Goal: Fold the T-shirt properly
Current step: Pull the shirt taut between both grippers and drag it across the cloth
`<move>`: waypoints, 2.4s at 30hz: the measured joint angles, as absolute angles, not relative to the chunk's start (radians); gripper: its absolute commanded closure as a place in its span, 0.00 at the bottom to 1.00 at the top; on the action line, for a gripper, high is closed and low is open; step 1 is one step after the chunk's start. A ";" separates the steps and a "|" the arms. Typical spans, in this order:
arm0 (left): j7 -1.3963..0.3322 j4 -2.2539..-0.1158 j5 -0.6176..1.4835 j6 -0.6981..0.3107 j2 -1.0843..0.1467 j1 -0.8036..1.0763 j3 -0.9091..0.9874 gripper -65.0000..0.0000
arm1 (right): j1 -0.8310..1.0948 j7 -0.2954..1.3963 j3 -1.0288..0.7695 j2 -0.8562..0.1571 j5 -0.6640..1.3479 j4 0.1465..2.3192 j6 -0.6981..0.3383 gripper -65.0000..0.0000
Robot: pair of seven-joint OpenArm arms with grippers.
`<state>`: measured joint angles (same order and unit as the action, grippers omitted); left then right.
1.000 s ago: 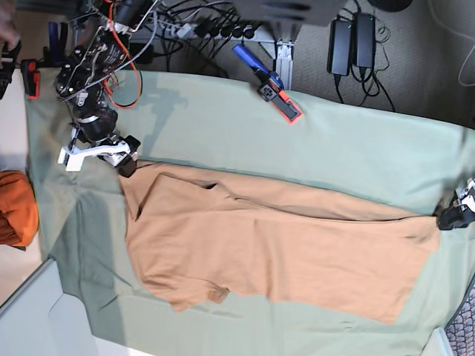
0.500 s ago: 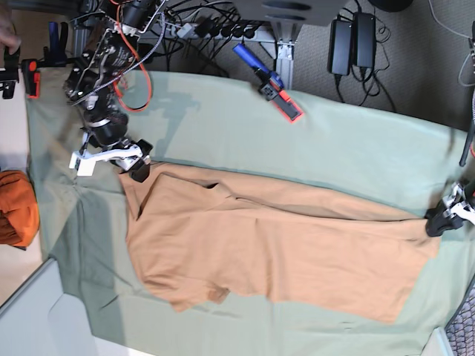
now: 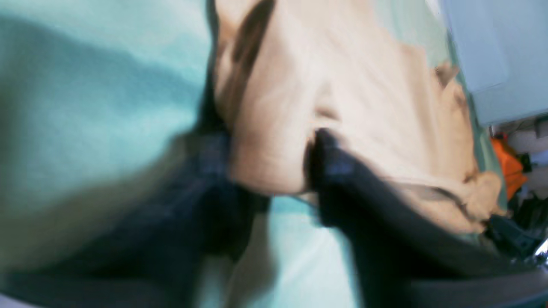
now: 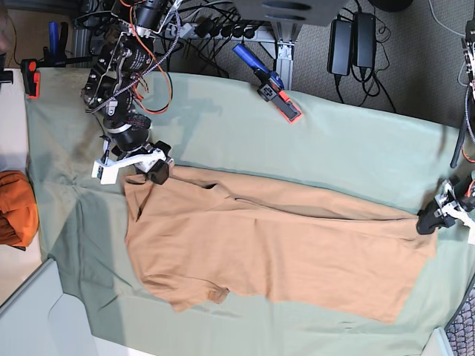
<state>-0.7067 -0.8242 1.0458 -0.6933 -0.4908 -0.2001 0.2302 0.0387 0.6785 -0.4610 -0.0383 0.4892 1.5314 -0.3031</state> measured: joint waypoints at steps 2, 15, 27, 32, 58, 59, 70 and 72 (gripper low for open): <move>-0.715 -0.825 1.054 -0.693 -0.490 -0.200 0.230 1.00 | 0.039 0.671 -0.459 -0.038 0.478 1.531 -0.303 1.00; -0.916 -0.825 1.246 -0.693 -0.564 -0.191 0.228 1.00 | 0.041 0.747 -0.467 -0.065 0.550 1.531 -0.303 1.00; -1.012 -0.831 1.362 -0.693 -0.604 -0.145 0.228 1.00 | 0.171 0.772 -0.477 -0.078 0.614 1.623 -0.303 1.00; -1.110 -0.834 1.464 -0.693 -0.611 -0.102 0.229 1.00 | 0.274 0.772 -0.478 -0.078 0.612 1.702 -0.303 1.00; -1.163 -1.120 1.467 -0.701 -0.612 0.150 0.230 1.00 | 0.427 0.775 -0.493 -0.191 0.583 1.797 -0.303 1.00; -1.163 -1.120 1.467 -0.701 -0.612 0.149 0.230 1.00 | 0.427 0.775 -0.493 -0.191 0.583 1.797 -0.303 1.00; -1.190 -1.124 1.489 -0.701 -0.612 0.159 0.234 0.53 | 0.427 0.774 -0.495 -0.191 0.550 1.797 -0.304 0.43; -1.198 -1.124 1.483 -0.701 -0.608 0.160 0.260 0.53 | 0.427 0.774 -0.495 -0.191 0.550 1.797 -0.304 0.43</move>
<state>-1.1984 -1.1236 1.4834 -0.7006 -0.6083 0.1604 0.2596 0.4271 0.7742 -0.4953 -0.1913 0.5495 1.7973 -0.3038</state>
